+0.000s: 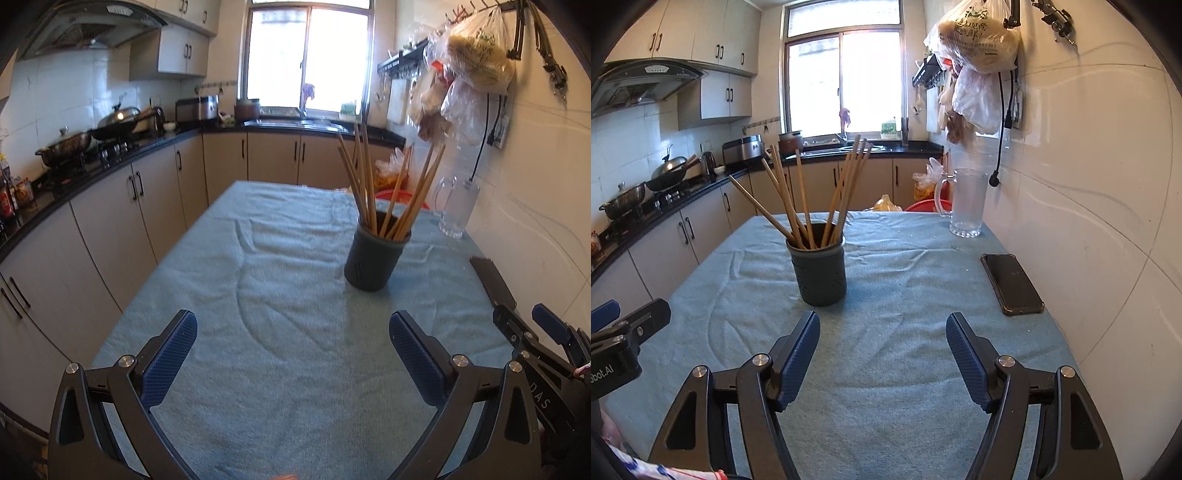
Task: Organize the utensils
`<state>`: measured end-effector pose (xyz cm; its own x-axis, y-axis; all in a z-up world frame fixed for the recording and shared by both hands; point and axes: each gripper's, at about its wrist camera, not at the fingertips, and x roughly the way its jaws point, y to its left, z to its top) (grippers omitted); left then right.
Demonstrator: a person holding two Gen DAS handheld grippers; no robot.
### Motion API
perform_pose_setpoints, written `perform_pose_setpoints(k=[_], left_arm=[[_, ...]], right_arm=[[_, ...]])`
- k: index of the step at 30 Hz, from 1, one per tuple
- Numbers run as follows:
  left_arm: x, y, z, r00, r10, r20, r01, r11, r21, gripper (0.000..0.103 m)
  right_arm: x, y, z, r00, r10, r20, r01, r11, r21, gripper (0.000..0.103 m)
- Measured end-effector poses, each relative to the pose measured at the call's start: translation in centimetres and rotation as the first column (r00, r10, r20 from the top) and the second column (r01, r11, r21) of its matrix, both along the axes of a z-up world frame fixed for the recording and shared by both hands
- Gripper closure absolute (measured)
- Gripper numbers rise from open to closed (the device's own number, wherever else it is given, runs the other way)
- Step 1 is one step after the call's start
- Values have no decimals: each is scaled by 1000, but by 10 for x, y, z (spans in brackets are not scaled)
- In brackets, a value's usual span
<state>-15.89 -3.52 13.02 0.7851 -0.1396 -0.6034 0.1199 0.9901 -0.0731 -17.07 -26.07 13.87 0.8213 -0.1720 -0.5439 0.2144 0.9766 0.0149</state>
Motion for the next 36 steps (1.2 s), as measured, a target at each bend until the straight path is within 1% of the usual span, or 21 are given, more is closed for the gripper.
perform_pose_setpoints(k=[2, 8, 13, 25, 36], left_arm=[[2, -2, -5, 1000, -6, -22, 6, 1000, 2, 0], [4, -16, -10, 999, -27, -27, 29, 998, 56, 0], [7, -28, -16, 997, -58, -47, 62, 995, 82, 0], [10, -51, -23, 990, -116, -82, 123, 988, 89, 0], [13, -58, -26, 990, -104, -95, 114, 988, 106, 0]], right_arm=[[1, -2, -3, 1000, -6, -11, 6, 1000, 4, 28], [3, -10, -10, 999, -25, -43, 26, 1000, 12, 28], [4, -18, -15, 998, -39, -57, 40, 999, 21, 28], [5, -39, -26, 993, -77, -85, 80, 996, 37, 28], [6, -45, -31, 993, -80, -90, 83, 996, 39, 28]])
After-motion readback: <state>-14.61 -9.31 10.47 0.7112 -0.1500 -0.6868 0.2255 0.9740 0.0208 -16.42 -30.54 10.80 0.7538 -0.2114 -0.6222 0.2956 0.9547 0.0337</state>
